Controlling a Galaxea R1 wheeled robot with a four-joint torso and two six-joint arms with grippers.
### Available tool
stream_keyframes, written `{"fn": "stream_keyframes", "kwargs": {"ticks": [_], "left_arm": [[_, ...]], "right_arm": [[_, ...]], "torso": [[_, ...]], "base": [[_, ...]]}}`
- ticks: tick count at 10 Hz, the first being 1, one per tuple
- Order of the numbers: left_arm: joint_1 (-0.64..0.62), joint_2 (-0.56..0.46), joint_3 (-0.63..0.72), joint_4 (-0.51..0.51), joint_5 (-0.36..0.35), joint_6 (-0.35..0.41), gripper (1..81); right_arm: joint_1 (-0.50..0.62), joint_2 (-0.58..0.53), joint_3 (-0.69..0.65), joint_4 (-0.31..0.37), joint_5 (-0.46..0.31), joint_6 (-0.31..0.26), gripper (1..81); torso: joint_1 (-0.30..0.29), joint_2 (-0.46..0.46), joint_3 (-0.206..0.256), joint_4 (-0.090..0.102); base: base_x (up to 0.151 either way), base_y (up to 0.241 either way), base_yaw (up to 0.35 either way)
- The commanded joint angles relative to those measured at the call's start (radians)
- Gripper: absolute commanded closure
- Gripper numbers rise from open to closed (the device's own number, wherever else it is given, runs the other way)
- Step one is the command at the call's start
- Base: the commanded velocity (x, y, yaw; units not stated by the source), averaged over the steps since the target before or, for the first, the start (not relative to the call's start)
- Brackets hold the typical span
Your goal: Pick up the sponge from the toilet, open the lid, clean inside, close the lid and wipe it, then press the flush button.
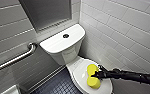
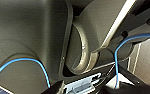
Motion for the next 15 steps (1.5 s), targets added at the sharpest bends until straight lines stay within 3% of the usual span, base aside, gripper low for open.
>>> {"fn": "stream_keyframes", "kwargs": {"ticks": [1,2,3,5,6,7,8,9,12,14,15], "left_arm": [[0.024,-0.005,0.024,-0.010,0.080,0.007,1.0],[0.024,-0.005,0.024,-0.010,0.080,0.007,1.0],[0.024,-0.005,0.024,-0.012,0.080,0.007,1.0],[0.024,-0.008,0.024,-0.015,0.081,0.007,1.0],[0.024,-0.010,0.024,-0.015,0.081,0.007,1.0],[0.027,-0.012,0.024,-0.016,0.081,0.007,1.0],[0.029,-0.012,0.022,-0.016,0.081,0.007,1.0],[0.030,-0.013,0.022,-0.016,0.081,0.006,1.0],[0.030,-0.015,0.022,-0.016,0.081,0.004,1.0],[0.030,-0.015,0.022,-0.016,0.081,0.003,1.0],[0.030,-0.013,0.022,-0.015,0.081,0.003,1.0]], "right_arm": [[0.145,0.017,-0.032,0.005,-0.018,0.026,81.1],[0.148,0.030,-0.046,0.003,-0.006,0.037,81.1],[0.143,0.044,-0.069,0.005,0.014,0.037,81.1],[0.123,0.070,-0.135,0.005,0.101,0.070,81.1],[0.111,0.093,-0.181,0.005,0.141,0.093,81.1],[0.096,0.119,-0.228,0.005,0.175,0.098,81.1],[0.089,0.152,-0.288,0.007,0.211,0.100,81.1],[0.082,0.190,-0.353,0.007,0.218,0.100,81.1],[0.016,0.268,-0.483,0.005,0.255,0.100,81.1],[-0.047,0.223,-0.441,0.013,0.312,0.104,81.1],[-0.087,0.143,-0.332,0.004,0.324,0.117,81.1]], "torso": [[0.000,0.000,0.000,0.068],[0.000,0.000,0.001,0.099],[0.000,0.000,0.002,0.017],[0.000,0.000,0.002,0.058],[0.000,0.000,0.002,0.065],[0.000,0.000,0.002,0.065],[0.000,0.000,-0.036,0.064],[0.000,0.000,-0.005,0.064],[0.000,0.001,-0.015,0.064],[0.000,0.000,-0.015,0.064],[0.000,0.000,-0.015,0.064]], "base": [[0.000,0.000,0.000],[0.000,0.000,0.000],[0.000,0.000,0.000],[0.000,0.000,0.000],[0.000,0.000,0.000],[0.000,0.000,0.000],[0.000,0.000,0.000],[0.000,0.000,0.000],[0.000,0.000,0.000],[0.000,0.000,0.000],[0.000,0.000,0.000]]}}
